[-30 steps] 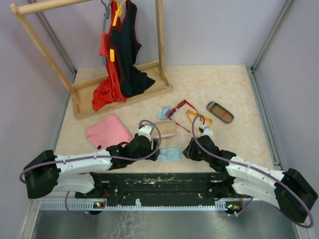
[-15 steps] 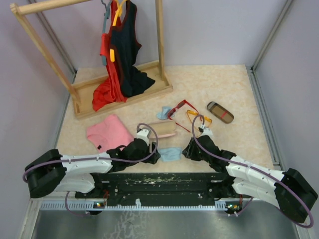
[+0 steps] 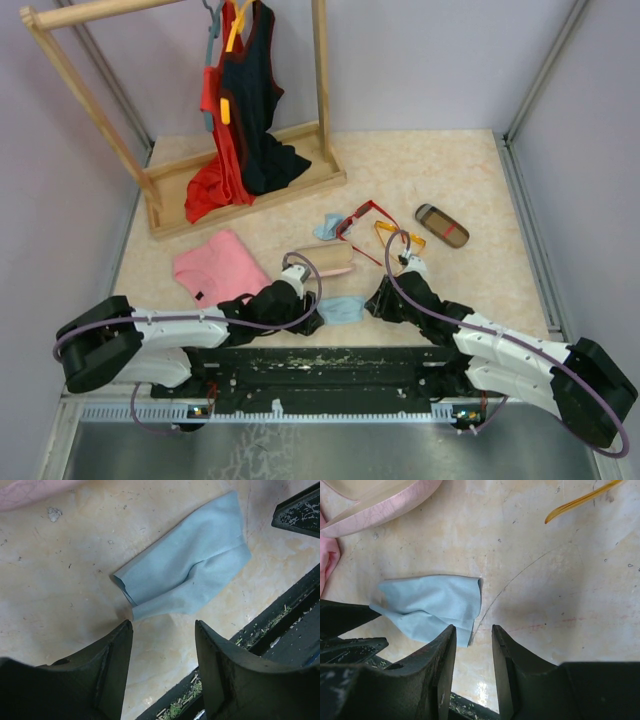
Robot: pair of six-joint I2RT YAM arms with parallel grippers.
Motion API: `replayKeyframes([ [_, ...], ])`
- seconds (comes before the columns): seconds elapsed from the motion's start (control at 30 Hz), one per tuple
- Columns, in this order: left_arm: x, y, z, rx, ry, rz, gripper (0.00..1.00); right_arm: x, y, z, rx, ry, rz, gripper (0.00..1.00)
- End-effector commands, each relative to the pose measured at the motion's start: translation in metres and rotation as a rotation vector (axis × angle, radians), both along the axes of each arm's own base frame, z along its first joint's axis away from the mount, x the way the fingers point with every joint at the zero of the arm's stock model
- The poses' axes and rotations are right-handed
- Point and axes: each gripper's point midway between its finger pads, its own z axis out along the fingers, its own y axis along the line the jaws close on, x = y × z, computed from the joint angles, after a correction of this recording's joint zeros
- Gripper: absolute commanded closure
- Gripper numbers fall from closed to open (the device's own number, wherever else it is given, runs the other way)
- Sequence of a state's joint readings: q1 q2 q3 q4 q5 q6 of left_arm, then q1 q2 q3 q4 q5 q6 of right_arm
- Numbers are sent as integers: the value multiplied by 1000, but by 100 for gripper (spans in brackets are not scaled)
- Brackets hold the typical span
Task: Organize the sunglasses
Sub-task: Fold the glasses cleaning cloth at the center of the board.
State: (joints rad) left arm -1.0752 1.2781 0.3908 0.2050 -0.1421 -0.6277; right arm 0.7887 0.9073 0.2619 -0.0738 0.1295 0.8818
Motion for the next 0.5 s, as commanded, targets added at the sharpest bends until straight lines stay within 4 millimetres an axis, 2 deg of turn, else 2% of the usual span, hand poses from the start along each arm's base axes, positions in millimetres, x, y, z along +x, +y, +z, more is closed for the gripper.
replayKeyframes([
  [0.0,2,0,-1,-4,-32,-21,41,15,13,26,61,-70,5,64],
  [0.33,8,5,-10,28,-64,-17,43,15,14,28,63,-71,9,65],
  [0.47,5,0,-7,1,-71,-50,50,15,14,27,62,-69,8,65],
])
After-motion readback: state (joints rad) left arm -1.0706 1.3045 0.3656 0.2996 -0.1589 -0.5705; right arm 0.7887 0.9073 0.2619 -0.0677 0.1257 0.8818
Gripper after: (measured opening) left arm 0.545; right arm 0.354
